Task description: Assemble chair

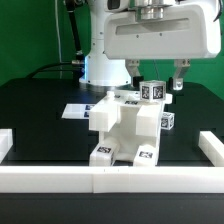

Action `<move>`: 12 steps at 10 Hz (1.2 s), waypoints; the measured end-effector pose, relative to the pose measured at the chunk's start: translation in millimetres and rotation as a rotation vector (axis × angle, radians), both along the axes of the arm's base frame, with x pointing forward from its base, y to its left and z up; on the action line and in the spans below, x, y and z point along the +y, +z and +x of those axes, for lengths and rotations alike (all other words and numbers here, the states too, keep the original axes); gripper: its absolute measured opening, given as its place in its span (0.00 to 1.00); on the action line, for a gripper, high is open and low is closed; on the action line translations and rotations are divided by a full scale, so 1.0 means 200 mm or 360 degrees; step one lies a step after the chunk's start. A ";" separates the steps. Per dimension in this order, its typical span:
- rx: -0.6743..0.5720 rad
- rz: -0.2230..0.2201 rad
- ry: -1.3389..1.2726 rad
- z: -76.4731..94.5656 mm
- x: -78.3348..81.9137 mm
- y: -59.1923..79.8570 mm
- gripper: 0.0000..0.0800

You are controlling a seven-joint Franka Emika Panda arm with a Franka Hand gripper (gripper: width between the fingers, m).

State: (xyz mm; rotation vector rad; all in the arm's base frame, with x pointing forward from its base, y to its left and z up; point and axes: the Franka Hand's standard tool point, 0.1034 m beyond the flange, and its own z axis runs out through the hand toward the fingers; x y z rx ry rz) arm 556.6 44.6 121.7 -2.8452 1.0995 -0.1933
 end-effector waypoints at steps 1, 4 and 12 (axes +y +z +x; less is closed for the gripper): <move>-0.0006 -0.0028 0.0188 0.00 0.00 0.00 0.79; -0.0014 -0.0105 0.0611 0.00 0.00 0.00 0.81; -0.0010 -0.0223 0.1199 0.00 -0.04 0.00 0.77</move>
Offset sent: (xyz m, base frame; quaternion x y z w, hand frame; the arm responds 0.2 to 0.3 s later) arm 0.0021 0.0076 0.0002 -0.0058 -0.0085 -0.2437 0.9698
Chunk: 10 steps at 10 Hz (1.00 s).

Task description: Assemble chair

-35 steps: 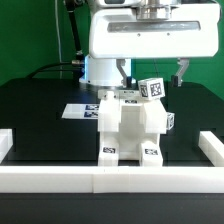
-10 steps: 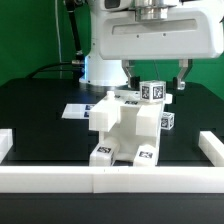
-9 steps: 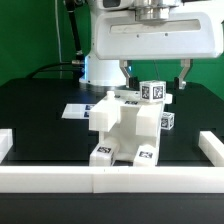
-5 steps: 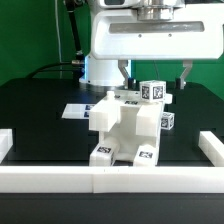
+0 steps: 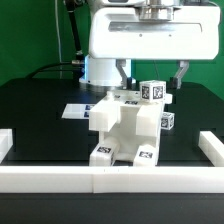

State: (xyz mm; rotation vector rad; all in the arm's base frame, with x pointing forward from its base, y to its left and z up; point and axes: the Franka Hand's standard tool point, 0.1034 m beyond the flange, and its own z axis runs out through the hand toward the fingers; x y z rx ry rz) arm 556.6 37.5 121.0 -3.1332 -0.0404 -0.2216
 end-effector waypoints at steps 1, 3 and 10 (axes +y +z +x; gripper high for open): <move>0.0001 0.0005 -0.0037 0.00 0.00 0.00 0.51; 0.0000 0.0006 -0.0042 0.00 0.00 0.00 0.36; -0.0003 0.0133 -0.0925 0.00 0.03 0.00 0.36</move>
Offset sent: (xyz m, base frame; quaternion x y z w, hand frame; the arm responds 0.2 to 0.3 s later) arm 0.0000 0.0000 0.0000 0.0000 0.0000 0.1296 0.9916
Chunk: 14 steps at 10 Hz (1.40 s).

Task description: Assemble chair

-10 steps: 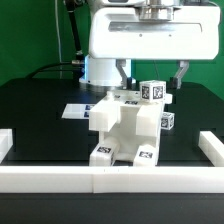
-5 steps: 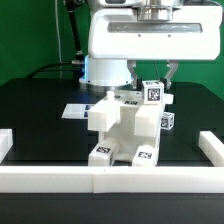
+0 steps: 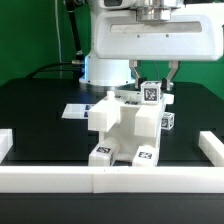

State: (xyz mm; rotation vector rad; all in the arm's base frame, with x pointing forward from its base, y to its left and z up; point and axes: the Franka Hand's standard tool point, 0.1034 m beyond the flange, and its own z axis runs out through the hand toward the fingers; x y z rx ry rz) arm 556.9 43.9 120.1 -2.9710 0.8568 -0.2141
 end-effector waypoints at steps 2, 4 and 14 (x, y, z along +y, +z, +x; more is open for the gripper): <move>0.0000 0.0046 -0.0300 0.00 0.01 0.00 0.36; -0.0001 0.0127 -0.0662 0.02 0.01 0.00 0.36; -0.0019 -0.0042 0.0364 0.04 -0.01 0.02 0.81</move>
Offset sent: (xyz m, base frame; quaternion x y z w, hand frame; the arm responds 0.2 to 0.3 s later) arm 0.0003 -0.0043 -0.0116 -0.0174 -0.0236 0.2497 0.9679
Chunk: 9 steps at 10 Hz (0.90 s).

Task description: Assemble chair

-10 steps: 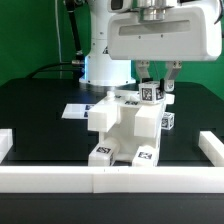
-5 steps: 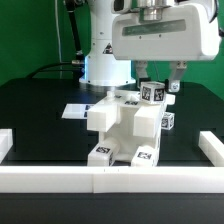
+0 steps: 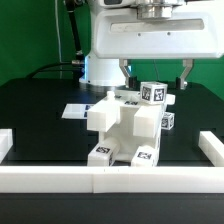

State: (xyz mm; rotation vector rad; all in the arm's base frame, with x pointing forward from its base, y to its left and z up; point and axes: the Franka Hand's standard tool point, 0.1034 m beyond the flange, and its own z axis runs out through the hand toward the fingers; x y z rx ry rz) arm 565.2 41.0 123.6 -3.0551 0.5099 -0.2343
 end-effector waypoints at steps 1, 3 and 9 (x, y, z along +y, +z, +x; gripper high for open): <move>0.0001 -0.0023 0.0121 0.00 -0.01 0.00 0.81; 0.0001 -0.0060 0.0305 0.00 -0.01 0.00 0.81; 0.0002 -0.0163 0.0848 0.00 -0.01 0.00 0.80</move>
Offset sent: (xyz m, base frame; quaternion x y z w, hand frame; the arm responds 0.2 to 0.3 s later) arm -0.0027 0.0042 0.0011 -0.0106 0.0020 -0.2048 0.9787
